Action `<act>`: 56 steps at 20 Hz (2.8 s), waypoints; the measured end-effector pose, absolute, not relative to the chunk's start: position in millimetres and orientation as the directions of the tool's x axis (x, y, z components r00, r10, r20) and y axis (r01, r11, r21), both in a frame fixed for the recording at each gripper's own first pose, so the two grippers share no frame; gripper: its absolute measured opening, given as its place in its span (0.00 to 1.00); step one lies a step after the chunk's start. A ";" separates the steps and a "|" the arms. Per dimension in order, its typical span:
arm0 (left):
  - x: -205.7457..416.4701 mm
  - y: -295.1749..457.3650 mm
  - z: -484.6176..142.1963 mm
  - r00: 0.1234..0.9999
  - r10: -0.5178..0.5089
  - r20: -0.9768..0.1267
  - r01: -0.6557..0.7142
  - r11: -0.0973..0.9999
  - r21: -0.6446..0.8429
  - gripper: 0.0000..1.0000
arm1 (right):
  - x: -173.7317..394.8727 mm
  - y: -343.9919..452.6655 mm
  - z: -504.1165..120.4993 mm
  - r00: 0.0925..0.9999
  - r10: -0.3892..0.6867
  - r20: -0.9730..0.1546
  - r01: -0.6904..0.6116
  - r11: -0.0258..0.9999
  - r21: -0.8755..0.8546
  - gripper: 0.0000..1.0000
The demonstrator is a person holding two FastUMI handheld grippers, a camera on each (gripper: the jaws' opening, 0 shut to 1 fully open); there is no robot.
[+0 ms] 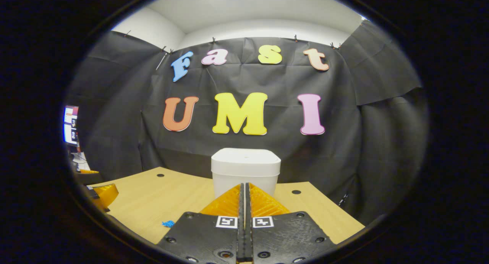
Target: Press the lid of the desktop garbage bin to open it, pick up the crumpled paper on the desktop and throw it into the bin, then pick up the pop can on the desktop and drop it into the bin, and finally close the garbage bin lid.
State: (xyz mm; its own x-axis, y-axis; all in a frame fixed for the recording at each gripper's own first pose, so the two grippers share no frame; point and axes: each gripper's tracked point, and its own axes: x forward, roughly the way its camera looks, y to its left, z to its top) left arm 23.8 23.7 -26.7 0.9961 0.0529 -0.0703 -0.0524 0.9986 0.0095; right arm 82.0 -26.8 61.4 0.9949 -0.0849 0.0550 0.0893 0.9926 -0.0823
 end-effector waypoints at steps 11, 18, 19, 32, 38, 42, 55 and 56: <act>24.5 21.7 -30.9 0.996 0.031 -0.089 -0.032 0.999 -0.003 0.99 | 200.8 -37.1 101.1 0.994 -0.108 0.025 0.109 0.993 -0.049 0.00; 26.0 31.5 -31.7 0.994 0.044 -0.105 -0.044 0.999 -0.006 0.99 | 260.7 -46.7 74.5 0.989 -0.058 -0.139 0.071 0.994 0.088 0.00; 26.6 34.1 -32.1 0.993 0.049 -0.106 -0.050 0.999 -0.005 0.99 | 263.4 -46.4 75.1 0.989 -0.050 -0.136 0.063 0.994 0.087 0.00; 27.2 27.0 -31.3 0.995 0.036 -0.096 -0.031 0.998 0.047 0.99 | 246.1 -39.1 73.6 0.989 -0.032 -0.141 0.030 0.999 -0.014 0.00; 33.2 34.0 -40.2 0.992 0.040 -0.119 -0.037 0.999 0.026 0.99 | 222.5 -51.1 87.3 0.995 -0.056 -0.081 0.054 0.998 -0.025 0.00; 39.4 33.5 -48.5 0.989 0.034 -0.143 -0.033 0.999 0.006 0.99 | 200.1 -48.5 90.7 0.997 -0.032 -0.065 0.031 0.999 -0.025 0.00; 81.5 24.7 -92.1 0.981 -0.003 -0.195 0.010 0.999 0.034 0.99 | 111.0 -42.7 70.5 1.000 -0.007 0.017 0.008 0.995 -0.097 0.59; 85.7 22.1 -102.6 0.976 -0.013 -0.219 0.018 1.000 0.024 0.99 | 104.5 -36.0 66.7 1.000 0.020 0.024 -0.018 0.995 -0.100 0.65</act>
State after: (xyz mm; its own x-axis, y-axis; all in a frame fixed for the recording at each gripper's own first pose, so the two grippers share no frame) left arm 85.7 22.1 -102.6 0.9755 -0.0128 -0.2194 0.0185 0.9995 0.0237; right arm 104.5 -36.0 66.7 0.9995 0.0203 0.0239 -0.0178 0.9948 -0.1001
